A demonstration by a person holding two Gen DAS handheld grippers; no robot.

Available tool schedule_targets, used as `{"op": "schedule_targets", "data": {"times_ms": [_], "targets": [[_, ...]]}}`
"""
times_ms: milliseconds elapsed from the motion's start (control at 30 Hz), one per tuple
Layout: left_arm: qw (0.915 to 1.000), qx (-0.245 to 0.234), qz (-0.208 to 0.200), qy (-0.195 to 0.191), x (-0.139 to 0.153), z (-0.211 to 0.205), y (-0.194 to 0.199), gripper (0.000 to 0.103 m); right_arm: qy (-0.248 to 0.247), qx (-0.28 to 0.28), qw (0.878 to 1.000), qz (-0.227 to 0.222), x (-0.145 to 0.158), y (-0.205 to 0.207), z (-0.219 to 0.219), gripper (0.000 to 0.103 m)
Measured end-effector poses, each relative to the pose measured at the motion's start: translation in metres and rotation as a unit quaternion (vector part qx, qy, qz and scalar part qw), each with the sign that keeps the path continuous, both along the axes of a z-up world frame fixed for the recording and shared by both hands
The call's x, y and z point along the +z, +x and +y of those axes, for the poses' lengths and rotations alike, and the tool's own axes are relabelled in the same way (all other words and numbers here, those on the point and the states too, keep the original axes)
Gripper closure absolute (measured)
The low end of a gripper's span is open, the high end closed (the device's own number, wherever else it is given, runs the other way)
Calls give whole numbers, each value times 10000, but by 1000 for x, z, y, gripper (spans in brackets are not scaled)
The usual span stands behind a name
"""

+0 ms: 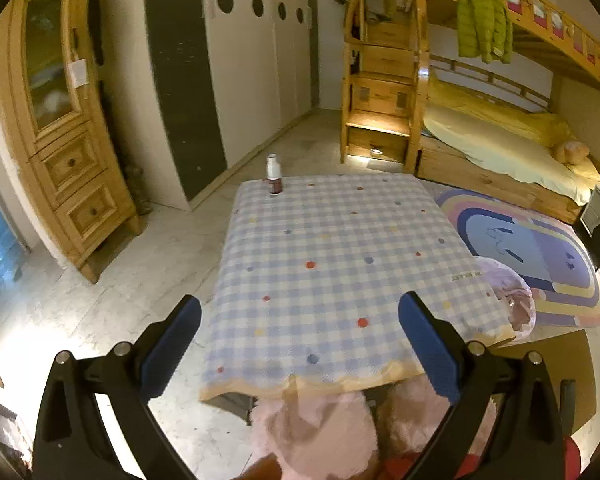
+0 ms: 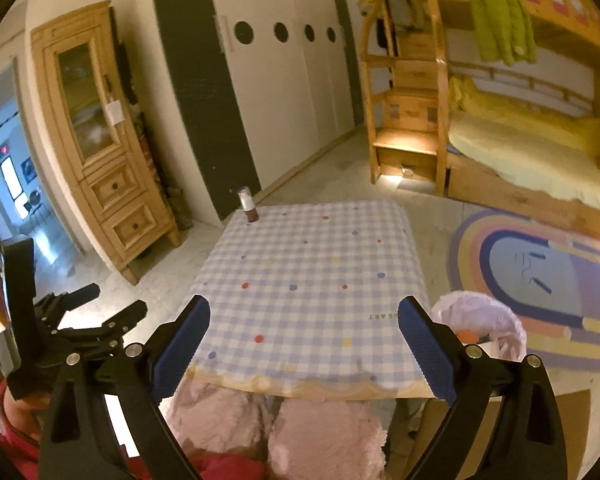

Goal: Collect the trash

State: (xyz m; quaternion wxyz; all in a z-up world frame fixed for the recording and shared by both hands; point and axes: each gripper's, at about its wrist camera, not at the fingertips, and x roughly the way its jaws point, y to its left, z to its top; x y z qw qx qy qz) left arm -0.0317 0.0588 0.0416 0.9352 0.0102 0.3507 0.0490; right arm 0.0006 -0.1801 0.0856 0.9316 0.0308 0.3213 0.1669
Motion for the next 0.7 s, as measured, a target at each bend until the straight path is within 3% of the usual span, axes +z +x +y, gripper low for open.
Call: {"op": "schedule_targets", "data": {"times_ms": [267,700], "targets": [[9998,202,0,58,9,16,-27,7,-440,170,9988,-102,0,-16,17,9],[9999,121,-45,67,12,10,-29,7,-426,139,9990,-64,-3,-17,15,9]]}}
